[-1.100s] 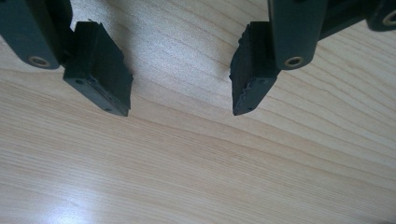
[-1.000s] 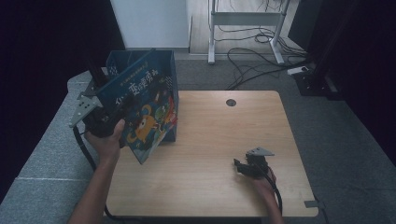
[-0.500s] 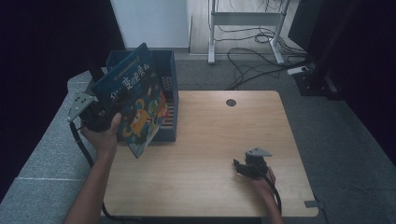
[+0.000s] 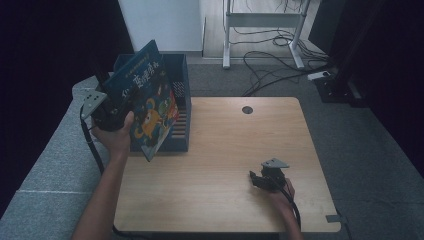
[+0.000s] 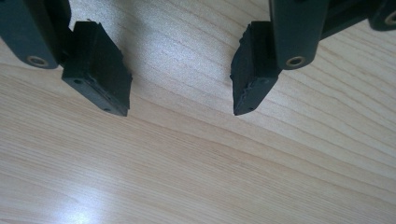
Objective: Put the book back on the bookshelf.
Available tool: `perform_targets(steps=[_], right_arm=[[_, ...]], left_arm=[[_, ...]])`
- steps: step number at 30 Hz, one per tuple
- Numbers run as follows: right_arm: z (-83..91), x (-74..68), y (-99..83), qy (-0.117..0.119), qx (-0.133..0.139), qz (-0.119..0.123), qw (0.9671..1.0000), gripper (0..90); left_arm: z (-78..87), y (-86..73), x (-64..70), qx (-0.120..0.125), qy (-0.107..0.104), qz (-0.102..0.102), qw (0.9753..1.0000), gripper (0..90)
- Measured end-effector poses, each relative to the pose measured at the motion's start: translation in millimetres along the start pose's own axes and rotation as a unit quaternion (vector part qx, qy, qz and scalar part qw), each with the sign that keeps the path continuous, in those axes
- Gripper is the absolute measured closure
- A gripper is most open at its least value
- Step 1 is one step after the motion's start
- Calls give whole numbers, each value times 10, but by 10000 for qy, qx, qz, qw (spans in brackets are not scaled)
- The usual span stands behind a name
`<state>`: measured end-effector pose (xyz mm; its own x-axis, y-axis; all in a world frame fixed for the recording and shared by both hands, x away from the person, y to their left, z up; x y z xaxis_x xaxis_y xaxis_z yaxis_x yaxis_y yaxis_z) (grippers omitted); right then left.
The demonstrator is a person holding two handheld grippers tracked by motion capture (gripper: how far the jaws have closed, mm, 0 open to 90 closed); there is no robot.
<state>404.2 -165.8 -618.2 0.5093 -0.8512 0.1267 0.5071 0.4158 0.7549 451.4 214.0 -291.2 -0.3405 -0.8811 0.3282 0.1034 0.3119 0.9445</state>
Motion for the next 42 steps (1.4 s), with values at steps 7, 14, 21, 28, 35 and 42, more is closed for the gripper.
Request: perform_targets(steps=[7,14,21,28,35,42], right_arm=[[-2,-3,1,-8,2,8,10000,368],[0,-3,0,-1,-4,13,10000,367],[0,-3,0,17,1,2,10000,363],[-1,-5,0,18,1,11,10000,360],[1,-2,1,32,14,-20,10000,361],[2,-3,-1,22,13,-6,10000,360]], left_arm=[[-143,-1,95,1,36,-175,9998,823],[-256,15,135,5,81,-197,9998,823],[-333,12,204,43,163,-349,9992,821],[-458,22,144,45,196,-63,9998,822],[-609,-5,110,18,394,-53,9992,821],[-734,-19,125,172,585,-203,9979,822]])
Point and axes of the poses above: each handheld gripper's, and its own axes: z roughly backward along the jaws, y roughly out of its top, x roughly to its right, the point moved 10 cm from there along -z, roughly forward along the jaws, and after that the axes turned 11 degrees about z, right-handed, at the moved point
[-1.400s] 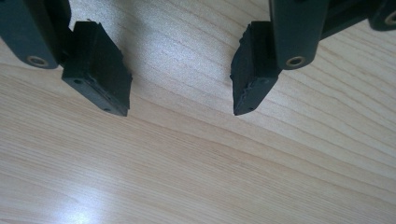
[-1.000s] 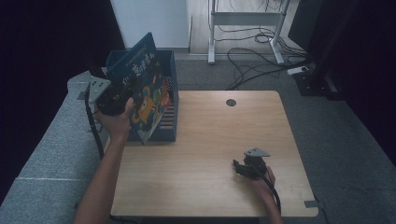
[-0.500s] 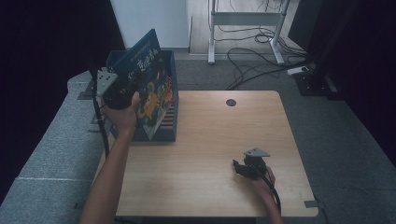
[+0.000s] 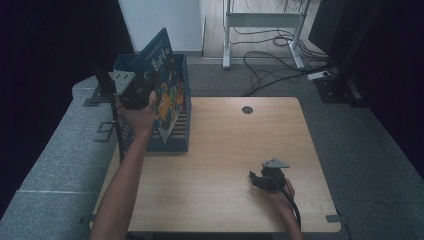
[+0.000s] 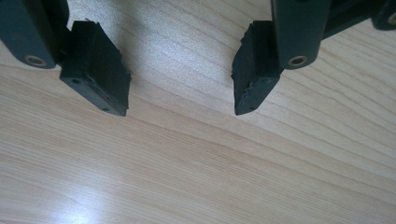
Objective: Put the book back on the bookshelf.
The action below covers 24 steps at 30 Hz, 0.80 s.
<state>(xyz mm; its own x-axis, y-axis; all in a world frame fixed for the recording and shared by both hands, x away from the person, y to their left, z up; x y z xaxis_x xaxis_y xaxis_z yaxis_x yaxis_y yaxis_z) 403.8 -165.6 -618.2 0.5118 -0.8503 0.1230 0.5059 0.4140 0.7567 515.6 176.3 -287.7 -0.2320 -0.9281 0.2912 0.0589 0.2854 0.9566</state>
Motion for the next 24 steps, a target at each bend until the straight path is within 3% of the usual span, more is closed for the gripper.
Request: perform_targets(steps=[4,15,20,24], right_arm=[[1,-1,-2,-22,-13,31,10000,360],[5,-4,-5,-27,-16,26,10000,360],[5,-4,-5,-38,-9,16,10000,361],[8,-3,-6,-31,-4,2,10000,361]], left_arm=[[-83,-37,20,13,81,-160,9998,821],[-317,-179,-102,-34,183,-31,9998,820],[-444,-290,-132,-176,228,21,9996,819],[-502,-347,-110,-127,252,-90,9996,819]])
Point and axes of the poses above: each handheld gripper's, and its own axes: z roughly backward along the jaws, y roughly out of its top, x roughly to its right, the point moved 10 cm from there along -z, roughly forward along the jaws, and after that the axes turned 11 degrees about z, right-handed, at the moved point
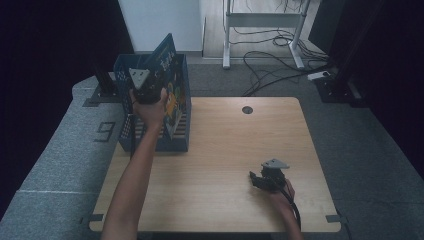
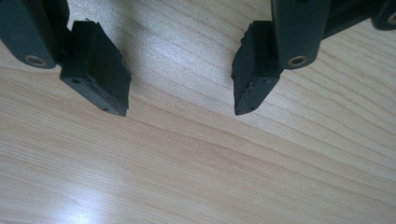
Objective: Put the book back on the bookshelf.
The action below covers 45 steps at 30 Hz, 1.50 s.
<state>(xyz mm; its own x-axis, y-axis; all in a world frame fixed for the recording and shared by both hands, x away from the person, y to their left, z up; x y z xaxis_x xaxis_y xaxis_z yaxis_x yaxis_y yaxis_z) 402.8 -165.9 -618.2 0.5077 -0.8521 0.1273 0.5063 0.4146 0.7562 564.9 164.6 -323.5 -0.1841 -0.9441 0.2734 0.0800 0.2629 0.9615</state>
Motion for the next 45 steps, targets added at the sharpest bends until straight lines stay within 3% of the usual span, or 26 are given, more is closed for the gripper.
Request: perform_targets(steps=[7,25,29,31,45], right_arm=[[7,0,-3,35,9,-48,10000,361],[11,-9,-8,-17,-3,-3,10000,361],[13,-10,-11,-16,-4,20,10000,361],[14,-10,-11,-18,-6,23,10000,361],[21,-18,-16,-30,-12,11,10000,366]], left_arm=[[-48,-84,68,159,-29,-212,9996,820],[-206,-132,11,195,119,-52,9997,820],[-225,-136,5,207,155,-120,9996,819],[-256,-203,3,101,193,-220,9995,819],[-282,-659,38,-242,146,-259,9993,811]])
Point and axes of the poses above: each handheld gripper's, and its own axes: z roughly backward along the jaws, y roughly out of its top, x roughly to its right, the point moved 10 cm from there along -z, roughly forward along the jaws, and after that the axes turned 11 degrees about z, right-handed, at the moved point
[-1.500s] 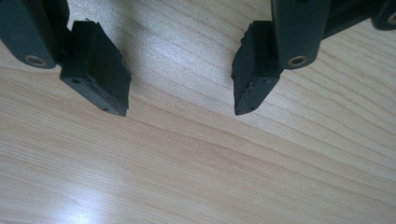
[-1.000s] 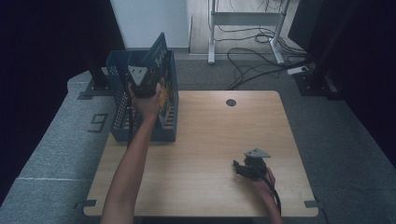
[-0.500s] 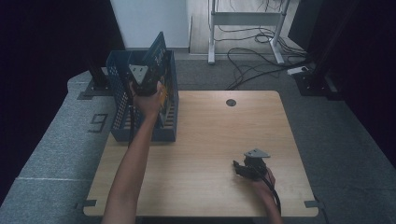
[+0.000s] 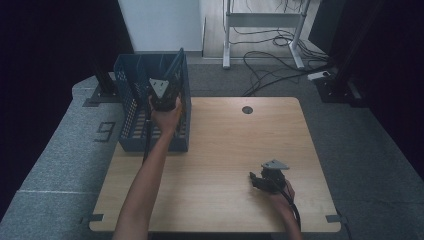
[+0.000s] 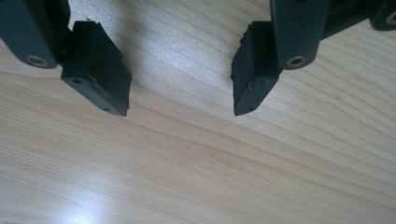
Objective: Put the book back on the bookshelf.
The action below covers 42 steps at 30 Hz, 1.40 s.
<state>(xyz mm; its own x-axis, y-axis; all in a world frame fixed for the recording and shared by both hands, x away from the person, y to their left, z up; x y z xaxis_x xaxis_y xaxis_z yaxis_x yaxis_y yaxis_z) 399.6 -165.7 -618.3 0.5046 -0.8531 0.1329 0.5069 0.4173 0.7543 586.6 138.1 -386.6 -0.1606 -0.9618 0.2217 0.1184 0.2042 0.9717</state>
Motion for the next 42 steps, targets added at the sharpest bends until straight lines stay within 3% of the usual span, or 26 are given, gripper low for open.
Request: perform_targets(steps=[10,16,22,27,33,38,42], right_arm=[[2,-13,0,23,3,33,10000,368],[4,-16,-1,21,11,38,10000,369],[4,-16,-1,21,11,38,10000,369],[4,-23,0,42,12,51,10000,369],[5,-23,0,41,12,52,10000,368],[4,-21,1,38,16,62,10000,368],[4,-22,1,39,14,57,10000,368]], left_arm=[[152,-81,4,-68,-215,-8,9997,781],[216,-117,21,-173,-272,-100,9994,702],[288,-269,25,-400,-367,-175,9984,603],[356,-325,28,-398,-398,-187,9982,565],[480,-369,-5,-363,-439,-199,9982,600],[546,-376,-30,-386,-565,-98,9976,744],[529,-371,-15,-388,-541,-124,9977,748]])
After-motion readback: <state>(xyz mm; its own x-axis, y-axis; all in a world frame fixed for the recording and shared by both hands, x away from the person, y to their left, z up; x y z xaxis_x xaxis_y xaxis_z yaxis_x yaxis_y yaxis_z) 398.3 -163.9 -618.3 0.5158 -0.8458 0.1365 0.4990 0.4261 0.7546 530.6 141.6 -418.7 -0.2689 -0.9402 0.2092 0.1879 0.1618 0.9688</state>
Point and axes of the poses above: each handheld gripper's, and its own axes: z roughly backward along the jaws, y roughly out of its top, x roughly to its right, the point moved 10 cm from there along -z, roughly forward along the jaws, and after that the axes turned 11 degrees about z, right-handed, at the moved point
